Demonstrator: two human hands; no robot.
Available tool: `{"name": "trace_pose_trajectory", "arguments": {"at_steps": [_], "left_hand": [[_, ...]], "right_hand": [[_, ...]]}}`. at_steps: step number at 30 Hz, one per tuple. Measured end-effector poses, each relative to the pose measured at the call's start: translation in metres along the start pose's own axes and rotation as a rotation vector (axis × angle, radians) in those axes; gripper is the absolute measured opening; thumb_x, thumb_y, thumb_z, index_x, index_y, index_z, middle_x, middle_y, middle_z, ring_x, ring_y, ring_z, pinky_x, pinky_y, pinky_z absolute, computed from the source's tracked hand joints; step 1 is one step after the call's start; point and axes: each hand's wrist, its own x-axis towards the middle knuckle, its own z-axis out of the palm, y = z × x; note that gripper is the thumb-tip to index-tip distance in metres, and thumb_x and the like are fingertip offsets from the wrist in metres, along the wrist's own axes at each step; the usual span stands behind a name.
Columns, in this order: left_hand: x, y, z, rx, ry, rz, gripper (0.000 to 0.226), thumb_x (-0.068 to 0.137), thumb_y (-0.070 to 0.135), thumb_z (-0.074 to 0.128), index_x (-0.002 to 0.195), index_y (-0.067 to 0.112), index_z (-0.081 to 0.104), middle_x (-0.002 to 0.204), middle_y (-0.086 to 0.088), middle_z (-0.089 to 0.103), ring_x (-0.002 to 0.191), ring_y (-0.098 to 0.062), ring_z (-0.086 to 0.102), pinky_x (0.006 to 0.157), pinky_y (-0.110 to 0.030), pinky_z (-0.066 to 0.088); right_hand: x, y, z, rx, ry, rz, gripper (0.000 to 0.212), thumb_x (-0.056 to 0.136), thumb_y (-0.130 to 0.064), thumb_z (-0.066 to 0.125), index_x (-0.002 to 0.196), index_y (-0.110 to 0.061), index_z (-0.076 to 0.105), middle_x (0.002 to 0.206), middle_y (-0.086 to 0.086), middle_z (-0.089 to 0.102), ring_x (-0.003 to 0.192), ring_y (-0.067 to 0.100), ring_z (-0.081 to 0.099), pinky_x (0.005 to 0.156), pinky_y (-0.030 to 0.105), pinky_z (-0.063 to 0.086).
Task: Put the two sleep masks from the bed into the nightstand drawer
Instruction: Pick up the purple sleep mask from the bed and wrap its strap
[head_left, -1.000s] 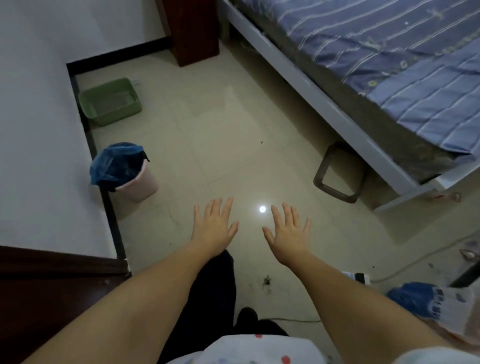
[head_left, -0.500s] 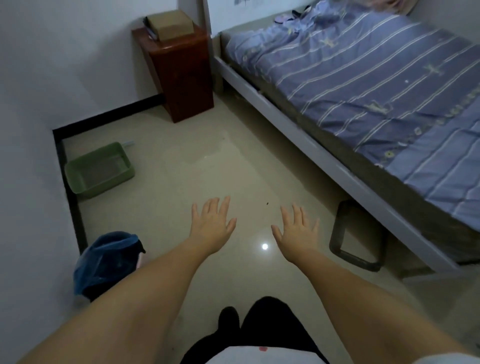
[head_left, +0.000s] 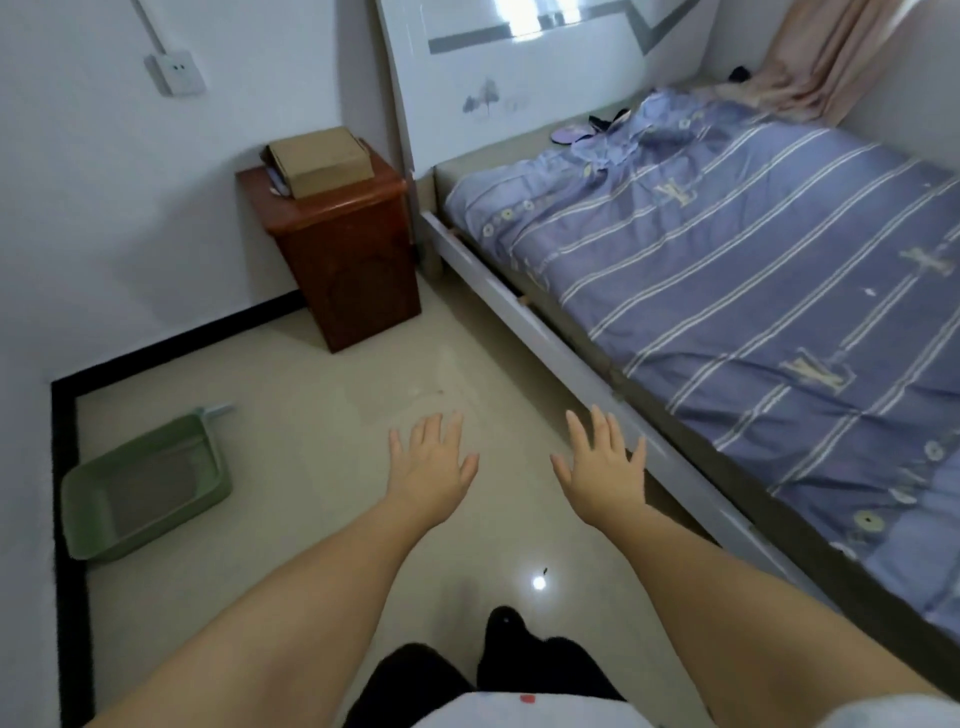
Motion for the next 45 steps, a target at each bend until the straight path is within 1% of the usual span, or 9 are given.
{"name": "trace_pose_trajectory", "arguments": {"at_steps": [7,14,18,25,30,33,39,42,45], "left_hand": [[0.182,-0.031,-0.031,-0.046,0.031,-0.016,0.062,0.093,0.045,0.033,0.147,0.022,0.012,0.145,-0.007,0.039,0.133,-0.025,0.034,0.115,-0.055,0.012],[0.408,-0.075,-0.071,-0.034,0.055,0.064,0.063,0.093,0.044,0.034,0.147,0.022,0.012,0.147,-0.008,0.036,0.139,-0.021,0.027,0.115,-0.055,0.01],[0.51,-0.083,-0.094,0.028,0.026,0.11,0.064,0.093,0.045,0.036,0.147,0.021,0.012,0.145,-0.009,0.037,0.138,-0.022,0.029,0.115,-0.056,0.012],[0.684,-0.05,-0.097,0.064,-0.055,0.328,0.062,0.093,0.047,0.033,0.146,0.021,0.013,0.144,-0.008,0.038,0.137,-0.022,0.029,0.114,-0.056,0.011],[0.827,-0.022,-0.103,0.071,-0.124,0.337,0.061,0.094,0.046,0.029,0.146,0.02,0.011,0.145,-0.008,0.036,0.136,-0.024,0.029,0.116,-0.055,0.012],[0.905,-0.004,-0.115,0.074,-0.198,0.355,0.061,0.095,0.045,0.027,0.147,0.02,0.008,0.15,-0.011,0.03,0.138,-0.027,0.026,0.114,-0.051,0.021],[1.036,0.028,-0.114,0.043,-0.294,0.409,0.06,0.095,0.043,0.03,0.147,0.018,0.011,0.148,-0.012,0.033,0.132,-0.03,0.035,0.108,-0.042,0.034],[1.11,0.047,-0.089,-0.005,-0.395,0.399,0.059,0.096,0.04,0.032,0.147,0.018,0.011,0.149,-0.013,0.031,0.131,-0.032,0.035,0.105,-0.044,0.036],[1.19,0.07,-0.046,-0.051,-0.471,0.39,0.059,0.096,0.037,0.035,0.147,0.016,0.013,0.149,-0.017,0.029,0.132,-0.033,0.033,0.104,-0.046,0.036]], "right_hand": [[0.186,-0.031,-0.034,-0.02,0.0,-0.052,0.063,0.093,-0.054,0.02,0.147,-0.028,0.002,0.16,0.005,0.0,0.145,0.025,-0.004,0.112,0.06,-0.001],[0.389,-0.07,-0.079,0.045,0.04,0.056,0.061,0.094,-0.052,0.022,0.147,-0.028,0.005,0.16,0.005,0.001,0.145,0.025,-0.003,0.112,0.059,0.0],[0.47,-0.081,-0.115,0.074,0.041,0.121,0.06,0.095,-0.051,0.024,0.147,-0.028,0.007,0.159,0.004,0.001,0.145,0.024,-0.003,0.113,0.058,0.0],[0.623,-0.047,-0.14,0.108,-0.025,0.253,0.061,0.095,-0.049,0.025,0.148,-0.029,0.002,0.159,0.004,-0.004,0.145,0.024,-0.006,0.114,0.058,0.001],[0.755,-0.016,-0.159,0.152,-0.075,0.26,0.061,0.095,-0.052,0.021,0.147,-0.03,-0.001,0.159,0.002,-0.006,0.145,0.024,-0.007,0.114,0.058,0.0],[0.827,0.004,-0.177,0.139,-0.102,0.3,0.06,0.096,-0.05,0.02,0.148,-0.028,-0.003,0.16,0.003,-0.005,0.145,0.023,-0.009,0.115,0.057,0.002],[0.963,0.038,-0.196,0.191,-0.139,0.346,0.057,0.096,-0.047,0.022,0.147,-0.027,0.005,0.159,0.005,0.002,0.145,0.024,-0.001,0.116,0.053,0.006],[1.031,0.05,-0.179,0.235,-0.177,0.378,0.054,0.097,-0.044,0.024,0.146,-0.024,0.013,0.157,0.01,0.013,0.143,0.028,0.01,0.114,0.051,0.017],[1.096,0.058,-0.142,0.31,-0.179,0.392,0.05,0.097,-0.041,0.025,0.143,-0.023,0.02,0.155,0.012,0.017,0.142,0.028,0.013,0.112,0.05,0.019]]}}
